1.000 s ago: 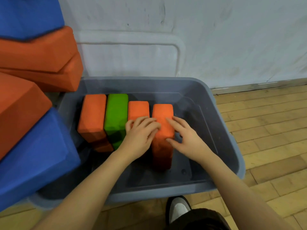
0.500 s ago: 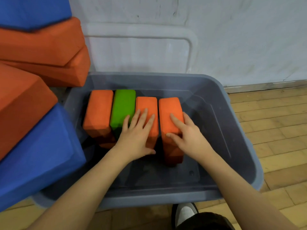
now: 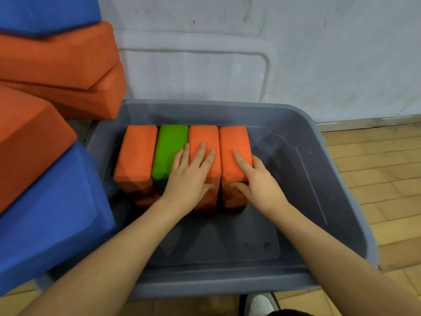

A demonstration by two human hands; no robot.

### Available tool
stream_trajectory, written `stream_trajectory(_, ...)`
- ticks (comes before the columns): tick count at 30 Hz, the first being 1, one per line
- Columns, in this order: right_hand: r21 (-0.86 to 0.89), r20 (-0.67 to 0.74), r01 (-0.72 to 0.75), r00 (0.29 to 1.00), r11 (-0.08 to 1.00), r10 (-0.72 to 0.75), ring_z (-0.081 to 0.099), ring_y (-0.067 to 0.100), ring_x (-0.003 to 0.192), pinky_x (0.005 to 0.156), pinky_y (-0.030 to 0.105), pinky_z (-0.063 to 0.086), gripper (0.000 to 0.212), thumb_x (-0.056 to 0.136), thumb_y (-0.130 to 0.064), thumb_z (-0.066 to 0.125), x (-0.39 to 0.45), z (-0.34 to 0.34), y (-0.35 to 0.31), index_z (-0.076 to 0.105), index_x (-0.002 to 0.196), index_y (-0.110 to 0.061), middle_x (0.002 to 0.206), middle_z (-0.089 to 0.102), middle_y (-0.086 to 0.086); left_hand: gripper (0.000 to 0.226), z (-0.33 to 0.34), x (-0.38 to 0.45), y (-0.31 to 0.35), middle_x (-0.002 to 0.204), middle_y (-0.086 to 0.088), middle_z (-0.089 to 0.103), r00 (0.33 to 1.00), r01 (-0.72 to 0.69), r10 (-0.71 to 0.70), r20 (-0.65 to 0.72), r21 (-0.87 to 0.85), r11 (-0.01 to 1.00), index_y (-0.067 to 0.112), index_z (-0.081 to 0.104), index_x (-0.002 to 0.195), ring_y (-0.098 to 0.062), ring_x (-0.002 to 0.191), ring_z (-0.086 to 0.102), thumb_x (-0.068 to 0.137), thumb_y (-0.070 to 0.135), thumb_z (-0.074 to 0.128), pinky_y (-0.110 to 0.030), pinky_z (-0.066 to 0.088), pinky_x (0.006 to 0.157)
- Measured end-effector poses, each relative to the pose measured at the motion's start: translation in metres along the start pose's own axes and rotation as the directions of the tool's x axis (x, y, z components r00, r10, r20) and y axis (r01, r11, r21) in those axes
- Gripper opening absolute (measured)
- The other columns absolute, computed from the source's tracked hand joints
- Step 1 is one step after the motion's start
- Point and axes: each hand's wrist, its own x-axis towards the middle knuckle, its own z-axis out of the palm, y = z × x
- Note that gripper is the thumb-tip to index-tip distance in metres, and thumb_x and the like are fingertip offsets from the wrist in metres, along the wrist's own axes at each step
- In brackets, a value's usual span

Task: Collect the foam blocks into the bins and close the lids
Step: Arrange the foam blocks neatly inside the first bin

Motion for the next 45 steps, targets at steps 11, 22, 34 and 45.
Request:
stream_trajectory(11,0.11,-0.1,0.095,0.991,0.989,-0.084,0.049,0.029,0.121,0.096,0.043,0.046,0.078,0.089,-0.023,0.064,0.002,0.009,0.006,0.015,0.149,-0.032,0.149,0.027,0.01,0.09,0.003,0.002,-0.002,0.135,-0.021,0.05,0.995,-0.009,0.006,-0.104,-0.031,0.999,0.006,0.054,0.13,-0.054,0.117,0.046,0.05,0.029,0.09,-0.06,0.037,0.096)
stream_trajectory(22,0.188,-0.09,0.108,0.992,0.976,-0.092,0.053,0.026,0.115,0.095,0.042,0.047,0.072,0.088,-0.022,0.066,0.01,0.009,-0.004,0.025,0.147,-0.028,0.145,0.035,0.009,0.086,0.002,-0.003,-0.008,0.129,-0.022,0.056,0.996,0.024,-0.026,-0.089,-0.03,0.999,0.002,0.058,0.125,-0.056,0.112,0.049,0.049,0.024,0.092,-0.063,0.039,0.092)
stream_trajectory(34,-0.029,-0.036,-0.025,0.999,0.999,0.024,0.055,0.017,0.11,0.078,0.039,0.053,0.072,0.088,-0.048,0.057,0.003,0.011,0.01,0.014,0.145,-0.046,0.153,0.026,-0.005,0.09,0.008,-0.003,-0.002,0.135,-0.007,0.054,0.996,0.055,-0.054,-0.066,0.006,0.998,0.016,0.057,0.129,-0.041,0.121,0.05,0.047,0.035,0.09,-0.054,0.039,0.098)
stream_trajectory(45,-0.38,0.094,-0.022,0.994,0.925,0.062,0.027,0.035,0.136,0.102,0.045,0.036,0.069,0.091,-0.048,0.052,-0.001,-0.036,-0.03,0.015,0.148,-0.038,0.158,0.005,0.003,0.066,-0.051,-0.008,0.014,0.158,-0.004,0.004,0.953,0.283,-0.255,0.162,-0.176,0.943,0.021,0.015,0.15,-0.022,0.145,0.003,0.095,0.041,0.045,-0.039,0.006,0.114)
